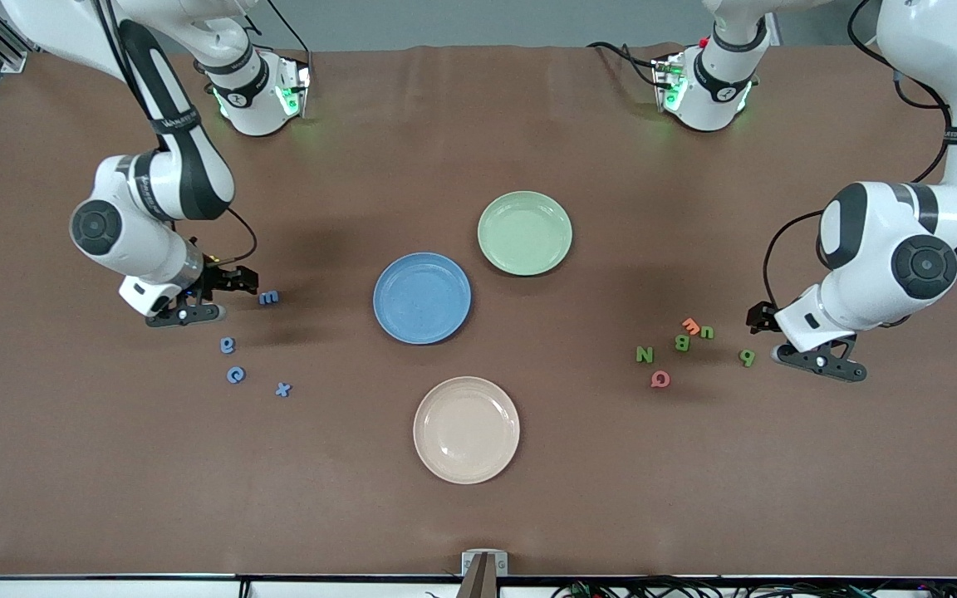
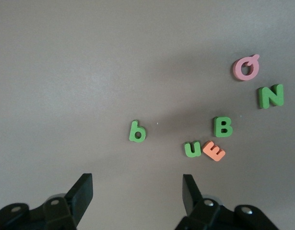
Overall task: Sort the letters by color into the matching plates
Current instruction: 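Lower the right gripper to the blue m while the left gripper reaches the green b, then close the right gripper on the blue m while the left gripper grasps the green b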
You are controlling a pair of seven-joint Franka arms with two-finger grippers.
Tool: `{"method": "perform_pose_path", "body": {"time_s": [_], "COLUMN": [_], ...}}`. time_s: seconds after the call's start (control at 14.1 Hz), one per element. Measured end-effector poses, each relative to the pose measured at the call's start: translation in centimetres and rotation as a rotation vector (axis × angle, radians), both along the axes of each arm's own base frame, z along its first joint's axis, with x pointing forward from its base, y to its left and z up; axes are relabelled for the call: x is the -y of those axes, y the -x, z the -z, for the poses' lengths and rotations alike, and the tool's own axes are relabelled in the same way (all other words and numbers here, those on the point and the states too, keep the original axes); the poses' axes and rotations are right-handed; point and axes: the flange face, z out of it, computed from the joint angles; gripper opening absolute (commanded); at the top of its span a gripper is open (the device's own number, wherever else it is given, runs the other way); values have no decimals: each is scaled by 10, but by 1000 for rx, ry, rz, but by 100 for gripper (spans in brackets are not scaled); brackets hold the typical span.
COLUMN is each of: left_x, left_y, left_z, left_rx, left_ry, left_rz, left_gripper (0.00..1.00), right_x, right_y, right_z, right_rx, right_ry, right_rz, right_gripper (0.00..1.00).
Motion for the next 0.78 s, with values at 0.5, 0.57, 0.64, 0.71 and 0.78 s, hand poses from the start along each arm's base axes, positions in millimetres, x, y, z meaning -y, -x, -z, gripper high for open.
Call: {"method": "perform_pose_path", "body": {"time_s": [0.5, 0.57, 0.64, 0.71, 0.78], "left_x": [-29, -31, -31, -31, -30], "left_y": [-6, -6, -7, -7, -7], "left_z": [29, 33, 36, 37, 38], "left_rx": [6, 7, 7, 6, 4], "left_ry": [16, 18, 19, 20, 21], "left_rz": [30, 35, 37, 41, 56], "left_gripper": [79, 79, 77, 76, 76], "right_x": [-10, -9, -9, -9, -9], "right_y": [3, 4, 5, 6, 7], "right_z": [42, 47, 51, 55, 58], "right_rx": [-27, -33, -41, -48, -55], "right_ry": [5, 6, 6, 6, 7], "right_rz": [-51, -51, -50, -49, -48], "right_gripper": [93, 93, 92, 92, 92]}}
